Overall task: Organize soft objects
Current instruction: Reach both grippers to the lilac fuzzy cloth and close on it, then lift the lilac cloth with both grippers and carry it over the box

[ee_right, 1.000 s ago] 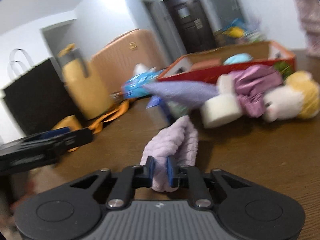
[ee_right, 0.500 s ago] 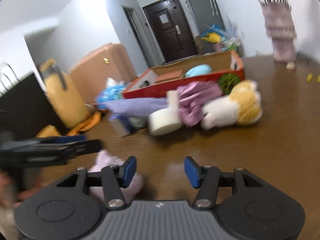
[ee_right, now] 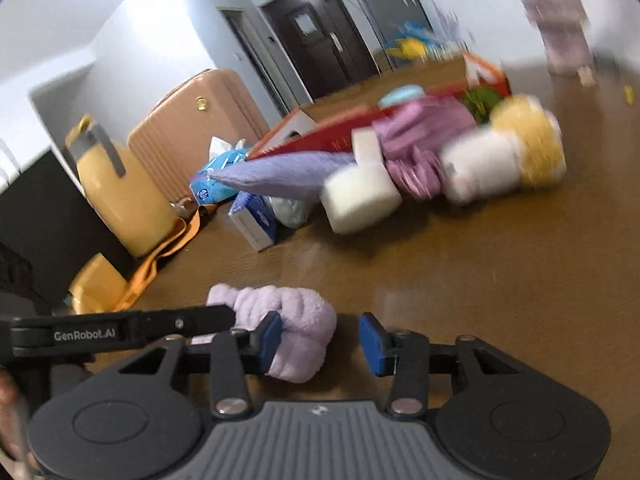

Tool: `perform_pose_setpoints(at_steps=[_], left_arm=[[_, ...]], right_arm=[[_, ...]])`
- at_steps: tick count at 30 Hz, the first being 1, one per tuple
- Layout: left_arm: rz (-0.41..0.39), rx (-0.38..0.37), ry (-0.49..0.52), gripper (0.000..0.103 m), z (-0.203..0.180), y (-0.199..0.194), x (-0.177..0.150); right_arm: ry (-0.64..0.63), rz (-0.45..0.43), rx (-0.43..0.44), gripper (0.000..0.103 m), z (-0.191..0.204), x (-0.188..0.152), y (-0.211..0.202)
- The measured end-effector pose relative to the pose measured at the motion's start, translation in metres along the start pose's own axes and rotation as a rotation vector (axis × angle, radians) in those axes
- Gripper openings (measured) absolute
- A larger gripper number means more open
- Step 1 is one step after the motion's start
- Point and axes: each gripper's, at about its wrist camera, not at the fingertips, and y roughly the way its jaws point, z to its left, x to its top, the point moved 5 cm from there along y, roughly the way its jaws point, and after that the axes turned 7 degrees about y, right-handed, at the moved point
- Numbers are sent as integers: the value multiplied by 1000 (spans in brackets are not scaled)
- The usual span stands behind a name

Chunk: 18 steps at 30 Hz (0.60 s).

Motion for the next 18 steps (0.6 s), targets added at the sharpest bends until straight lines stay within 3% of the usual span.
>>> perform_pose_setpoints(at_steps=[2, 7, 13, 18], left_arm=[[-6, -8, -17, 41, 3, -1, -2], [-10, 9, -49, 23, 8, -3, -7], [-34, 29, -60, 16, 4, -13, -10], [-74, 10, -25, 16, -18, -38, -11]], right_arm=[[-55, -16, -34, 40, 5, -1, 2], [-68, 14, -7, 23, 11, -2, 15], [-79, 20, 20, 15, 16, -3, 14], [-123, -29, 15, 15, 24, -6, -19]])
